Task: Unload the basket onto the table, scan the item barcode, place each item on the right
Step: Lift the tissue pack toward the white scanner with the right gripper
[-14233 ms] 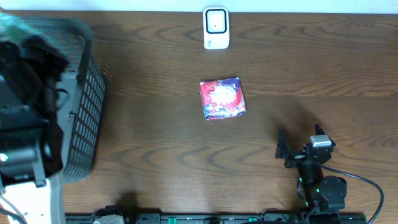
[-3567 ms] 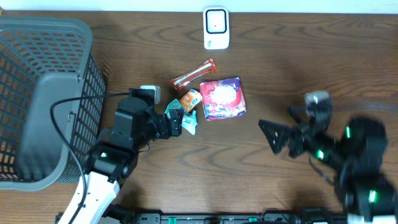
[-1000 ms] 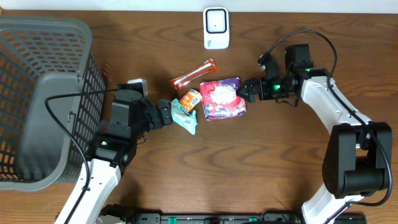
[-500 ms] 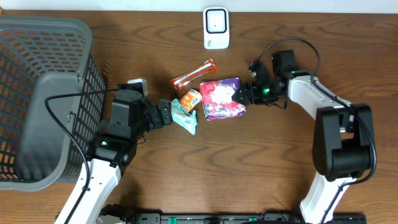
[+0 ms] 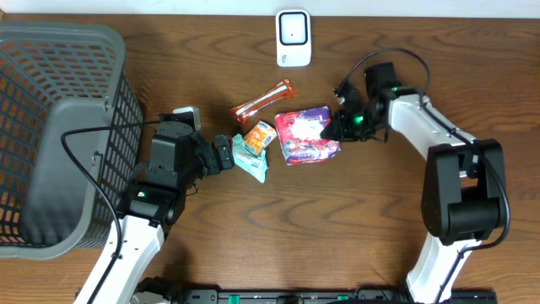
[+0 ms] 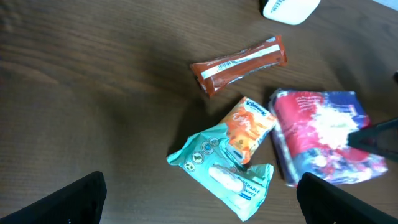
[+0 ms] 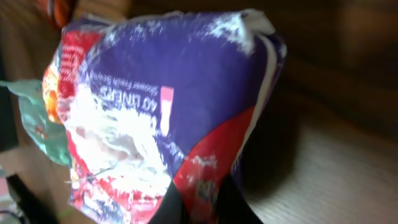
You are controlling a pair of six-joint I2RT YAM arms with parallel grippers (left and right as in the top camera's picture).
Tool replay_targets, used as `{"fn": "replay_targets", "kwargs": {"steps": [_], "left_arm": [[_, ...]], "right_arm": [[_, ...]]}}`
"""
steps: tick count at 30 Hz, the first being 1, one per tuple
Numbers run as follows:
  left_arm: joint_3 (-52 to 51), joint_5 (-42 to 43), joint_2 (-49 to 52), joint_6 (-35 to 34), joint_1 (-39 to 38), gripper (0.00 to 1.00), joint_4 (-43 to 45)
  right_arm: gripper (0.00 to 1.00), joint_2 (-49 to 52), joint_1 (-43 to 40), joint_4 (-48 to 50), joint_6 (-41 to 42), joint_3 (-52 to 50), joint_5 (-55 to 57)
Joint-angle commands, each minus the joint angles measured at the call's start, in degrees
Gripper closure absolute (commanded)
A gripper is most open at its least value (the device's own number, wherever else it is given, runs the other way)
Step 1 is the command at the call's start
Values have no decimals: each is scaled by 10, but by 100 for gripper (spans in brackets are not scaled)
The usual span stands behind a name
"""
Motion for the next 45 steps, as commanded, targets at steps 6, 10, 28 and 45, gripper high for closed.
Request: {"fn": "replay_targets", "kwargs": {"steps": [6,10,28,45], "left_arm": [[4,-7,2,-1,2,2,1],[4,-7,2,-1,2,2,1],[4,-7,2,-1,2,2,1],[4,-7,2,-1,2,2,1]], "right_arm": [[99,-92,13,-135,42,120,293],[99,-121,25,-184,160,136,536],[69,-20,123,-180,212,92,697],[29,-23,174,-220,116,281,419]]}}
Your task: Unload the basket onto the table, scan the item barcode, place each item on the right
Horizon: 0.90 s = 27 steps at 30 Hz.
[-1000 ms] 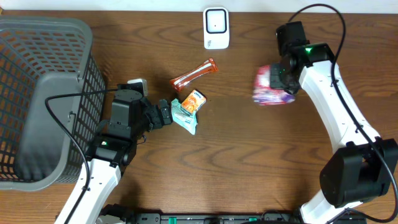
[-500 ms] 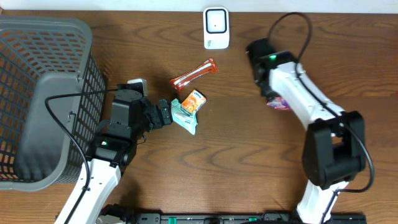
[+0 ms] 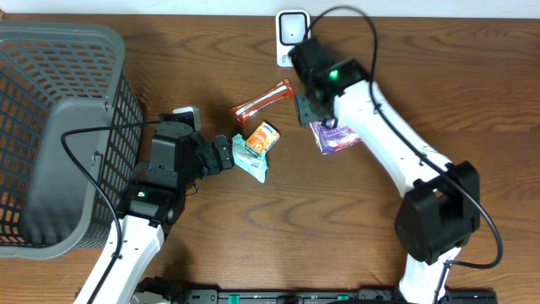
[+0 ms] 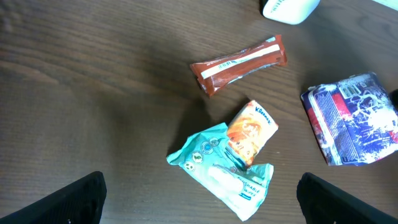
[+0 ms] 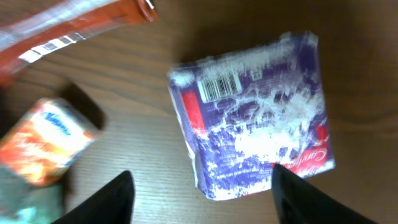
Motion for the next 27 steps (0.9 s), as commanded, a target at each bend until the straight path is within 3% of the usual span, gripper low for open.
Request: {"fn": "replay_targets", "kwargs": {"steps": [1,7,15,19,24,27], "left_arm": [[4,-7,2,-1,2,2,0],[4,-7,2,-1,2,2,0],[4,-7,2,-1,2,2,0],[4,-7,2,-1,2,2,0],[4,-7,2,-1,2,2,0],[4,-7,2,-1,2,2,0]], "right_arm": [[26,-4,-31,-16,-46,40,-33],[22,0,-105,-26,-89,35,-66],[16,37,-263,-11,-264,32,-391],[15,104,-306,-10,-301,32,-482],[19,206,-325,-6,-308,32,-519],[28,254,-325,-16,-350,32,-584]]}}
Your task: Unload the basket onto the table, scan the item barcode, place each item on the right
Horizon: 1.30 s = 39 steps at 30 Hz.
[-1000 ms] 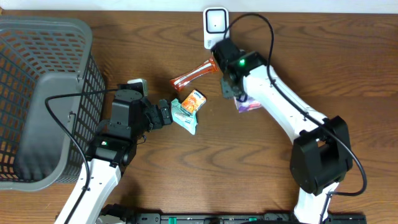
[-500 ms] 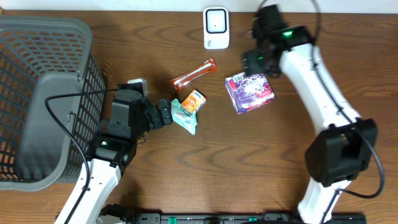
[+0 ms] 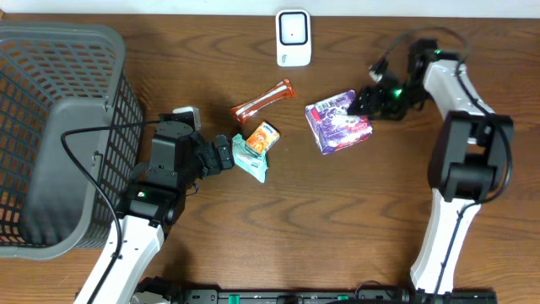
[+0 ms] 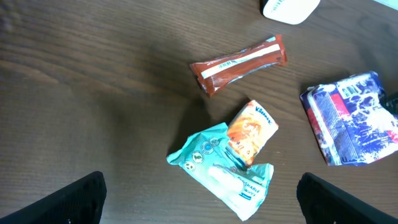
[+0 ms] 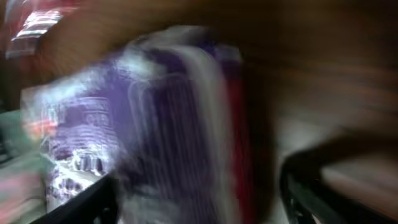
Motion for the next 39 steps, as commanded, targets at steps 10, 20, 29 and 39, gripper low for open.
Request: {"fn": "replay_targets", "kwargs": {"steps": [10,20,29,39], "left_arm": [[4,-7,2,-1,2,2,1],[4,-7,2,-1,2,2,1],[4,-7,2,-1,2,2,1],[4,-7,2,-1,2,2,1]], "right_arm": [[99,-27,3,-15,-22,2,-37],[99,-217,96,-29,248,2,614],[97,-178,202,-42,365,-32,848],[10,-151,324,-21,321,-16,660]]}}
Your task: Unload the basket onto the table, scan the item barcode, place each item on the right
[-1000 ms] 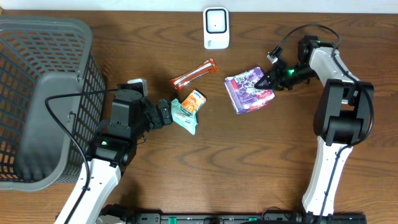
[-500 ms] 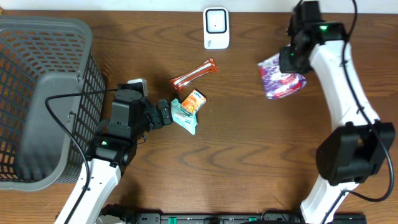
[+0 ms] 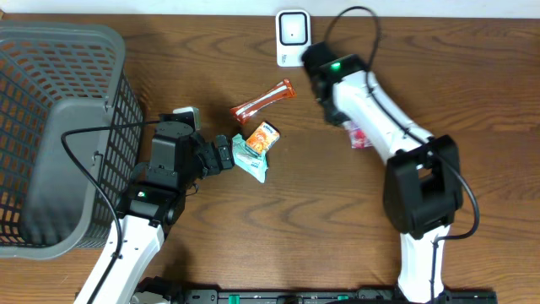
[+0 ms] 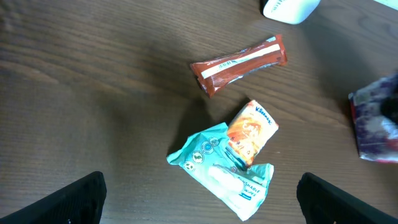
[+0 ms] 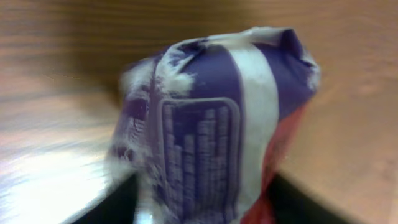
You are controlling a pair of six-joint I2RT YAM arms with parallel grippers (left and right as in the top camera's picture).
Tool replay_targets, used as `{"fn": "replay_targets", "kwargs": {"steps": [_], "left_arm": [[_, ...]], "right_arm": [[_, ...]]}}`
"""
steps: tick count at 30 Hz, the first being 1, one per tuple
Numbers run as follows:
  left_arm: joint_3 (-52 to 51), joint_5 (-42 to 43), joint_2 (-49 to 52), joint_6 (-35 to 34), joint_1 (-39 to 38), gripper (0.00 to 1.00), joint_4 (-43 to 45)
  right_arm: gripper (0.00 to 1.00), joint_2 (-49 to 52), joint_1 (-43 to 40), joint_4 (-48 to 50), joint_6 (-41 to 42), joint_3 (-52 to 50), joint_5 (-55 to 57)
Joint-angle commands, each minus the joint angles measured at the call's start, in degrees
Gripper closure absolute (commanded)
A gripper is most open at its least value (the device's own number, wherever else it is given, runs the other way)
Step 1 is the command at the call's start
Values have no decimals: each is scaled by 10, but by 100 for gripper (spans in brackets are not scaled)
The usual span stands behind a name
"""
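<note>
The purple and red pack (image 5: 217, 124) stands on edge between the dark fingers of my right gripper (image 5: 199, 199), which is shut on it; the view is blurred. From overhead only a pink and purple sliver of the pack (image 3: 358, 137) shows beside the right arm. It also shows blurred in the left wrist view, as the pack (image 4: 376, 124) at the right edge. The white scanner (image 3: 293, 38) sits at the back middle of the table. My left gripper (image 4: 199, 202) stays open near the teal pouch, holding nothing.
A brown-red bar (image 3: 263, 100), an orange tissue pack (image 3: 262, 134) and a teal wipes pouch (image 3: 251, 160) lie in the middle. A grey basket (image 3: 51, 127) fills the left side. The right arm stretches from the front right toward the scanner.
The right arm was stretched out to the right of the flat pack. It now reaches over from near the scanner, and the pack stands on edge between its fingers, slightly further right. The left arm is unchanged.
First the right gripper was at the pack's right edge, the pack touching the other items. Then the pack lay apart, barcode side up, under the open gripper. Then the arm was out to the right. Now the gripper holds the pack on edge.
</note>
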Motion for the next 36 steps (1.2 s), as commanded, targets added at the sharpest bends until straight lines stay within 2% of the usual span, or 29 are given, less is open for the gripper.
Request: {"fn": "replay_targets", "kwargs": {"steps": [1,8,14,18,22,28,30,32,33,34,36], "left_arm": [[4,-7,1,-1,2,2,1],[4,-7,1,-1,2,2,1],[4,-7,1,-1,2,2,1],[4,-7,1,-1,2,2,1],[4,-7,1,-1,2,2,1],[4,-7,1,-1,2,2,1],[4,-7,1,-1,2,2,1],[4,-7,1,-1,2,2,1],[4,-7,1,-1,2,2,1],[4,-7,1,-1,2,2,1],[4,-7,1,-1,2,2,1]], "right_arm": [[1,-23,45,-4,-21,45,-97],[1,-28,12,-54,-63,157,-203],[1,-23,-83,-65,-138,163,-336],[1,-8,-157,-59,-221,129,-522],[3,1,-202,-26,-280,59,-655],[8,2,-217,79,-288,-71,-708],[15,2,-213,118,-287,-114,-720],[31,2,-202,174,-275,-170,-725],[42,2,-201,185,-275,-180,-725],[62,2,-200,196,-275,-193,-725],[84,2,-199,197,-275,-194,-725]]}}
